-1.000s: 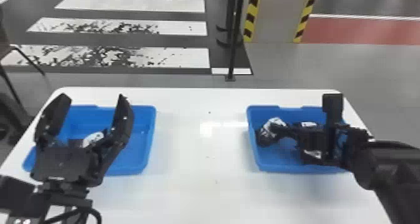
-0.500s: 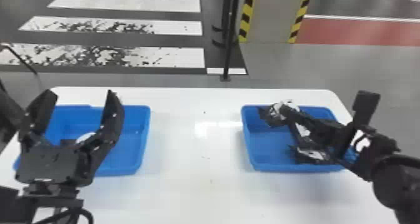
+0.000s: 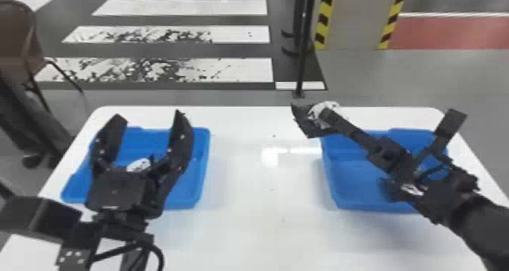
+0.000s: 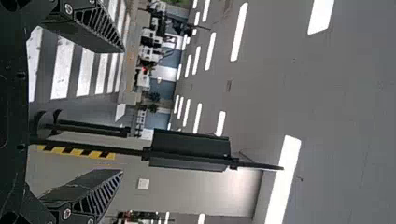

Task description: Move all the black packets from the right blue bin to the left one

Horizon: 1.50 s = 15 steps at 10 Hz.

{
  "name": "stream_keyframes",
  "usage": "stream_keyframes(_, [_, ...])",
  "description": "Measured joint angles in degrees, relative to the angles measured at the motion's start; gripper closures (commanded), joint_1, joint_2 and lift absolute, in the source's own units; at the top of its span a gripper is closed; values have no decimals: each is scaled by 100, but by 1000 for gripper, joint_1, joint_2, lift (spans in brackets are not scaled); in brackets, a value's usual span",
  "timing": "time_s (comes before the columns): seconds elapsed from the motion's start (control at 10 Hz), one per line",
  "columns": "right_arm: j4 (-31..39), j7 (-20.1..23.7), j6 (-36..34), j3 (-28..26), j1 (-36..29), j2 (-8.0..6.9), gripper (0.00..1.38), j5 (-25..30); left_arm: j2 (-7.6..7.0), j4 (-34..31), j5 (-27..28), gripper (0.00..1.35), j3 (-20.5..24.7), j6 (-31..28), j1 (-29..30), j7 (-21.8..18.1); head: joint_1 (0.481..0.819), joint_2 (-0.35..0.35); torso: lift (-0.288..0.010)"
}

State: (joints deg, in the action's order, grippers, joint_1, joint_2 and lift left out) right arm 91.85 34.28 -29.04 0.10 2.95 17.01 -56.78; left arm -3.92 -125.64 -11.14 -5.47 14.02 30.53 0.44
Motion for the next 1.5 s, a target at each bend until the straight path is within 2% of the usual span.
stream_keyframes(0.1, [-70,115,34,325,117,34,1073,-417,-55,0,-441,117,-174,-247,-50,-2,685,69,-140])
stream_keyframes(0.4, [74,264,49,1149,244,93,1073,-1178,-134,-148,-1329,117,-416,-613,-120,-123,680,124,-140])
stream_keyframes(0.6, [168,264,50,1546,335,121,1073,-1250,-153,-195,-2181,117,-488,-1423,-205,-385,694,129,-140])
stream_keyframes(0.8, [208,263,50,1950,403,135,1073,-1411,-158,-197,-2361,117,-475,-1856,-283,-469,695,143,-140])
stream_keyframes(0.9, [205,259,50,2130,429,140,1073,-1466,-155,-197,-2295,202,-470,-1863,-303,-466,695,161,-140])
stream_keyframes(1.0, [173,255,48,2261,445,150,1073,-1513,-153,-197,-2203,768,-461,-1811,-309,-465,695,170,-140])
stream_keyframes(1.1, [152,255,41,2317,450,153,1073,-1530,-147,-206,-2020,1254,-435,-1771,-302,-443,695,184,-140])
stream_keyframes(1.2, [147,257,42,2328,459,159,1073,-1538,-144,-272,-1869,1216,-425,-1845,-284,-370,695,190,-140])
stream_keyframes(1.5, [86,255,188,2321,565,160,1073,-1561,-144,-394,-1605,1216,-459,-1995,-291,-333,695,178,-140])
